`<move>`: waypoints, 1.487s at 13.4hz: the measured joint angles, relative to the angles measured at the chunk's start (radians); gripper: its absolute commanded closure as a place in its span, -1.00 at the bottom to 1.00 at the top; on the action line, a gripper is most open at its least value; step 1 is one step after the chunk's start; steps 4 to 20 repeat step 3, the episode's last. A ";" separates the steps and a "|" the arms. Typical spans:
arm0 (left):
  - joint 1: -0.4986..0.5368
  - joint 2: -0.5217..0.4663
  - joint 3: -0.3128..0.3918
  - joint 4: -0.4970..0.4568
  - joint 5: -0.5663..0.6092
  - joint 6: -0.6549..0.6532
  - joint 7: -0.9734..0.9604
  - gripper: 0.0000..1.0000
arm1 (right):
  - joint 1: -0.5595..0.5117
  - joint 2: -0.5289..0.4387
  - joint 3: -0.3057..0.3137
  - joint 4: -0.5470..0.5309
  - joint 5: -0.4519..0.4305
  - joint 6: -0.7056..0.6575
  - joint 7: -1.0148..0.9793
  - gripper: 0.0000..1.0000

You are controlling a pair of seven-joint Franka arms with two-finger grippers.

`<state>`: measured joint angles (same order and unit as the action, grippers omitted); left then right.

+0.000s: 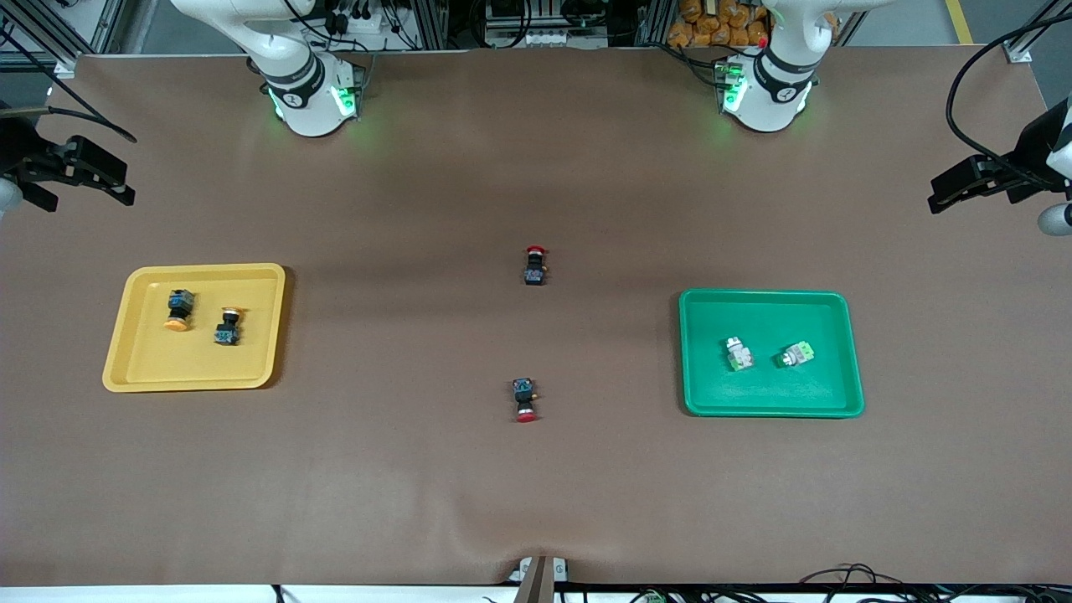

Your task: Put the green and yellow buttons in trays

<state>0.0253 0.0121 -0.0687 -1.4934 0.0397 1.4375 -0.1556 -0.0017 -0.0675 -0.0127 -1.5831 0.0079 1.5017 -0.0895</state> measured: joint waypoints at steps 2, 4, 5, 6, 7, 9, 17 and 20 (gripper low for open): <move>0.000 -0.001 0.000 0.007 0.000 0.004 0.000 -1.00 | 0.000 0.000 0.000 0.000 0.002 0.004 0.000 -1.00; 0.000 -0.002 0.000 0.012 0.000 0.006 0.000 -1.00 | 0.000 0.000 0.000 0.000 0.005 0.006 0.000 -1.00; 0.000 -0.002 0.000 0.012 0.000 0.006 0.000 -1.00 | 0.000 0.000 0.000 0.000 0.005 0.006 0.000 -1.00; 0.000 -0.002 0.000 0.012 0.000 0.006 0.000 -1.00 | 0.000 0.000 0.000 0.000 0.005 0.006 0.000 -1.00; 0.000 -0.002 0.000 0.012 0.000 0.006 0.000 -1.00 | 0.000 0.000 0.000 0.000 0.005 0.006 0.000 -1.00; 0.000 -0.002 0.000 0.012 0.000 0.006 0.000 -1.00 | 0.000 0.000 0.000 0.000 0.005 0.006 0.000 -1.00; 0.000 -0.002 0.000 0.012 0.000 0.006 0.000 -1.00 | 0.000 0.000 0.000 0.000 0.005 0.006 0.000 -1.00; 0.000 -0.002 0.000 0.012 0.000 0.006 0.000 -1.00 | 0.000 0.000 0.000 0.000 0.005 0.006 0.000 -1.00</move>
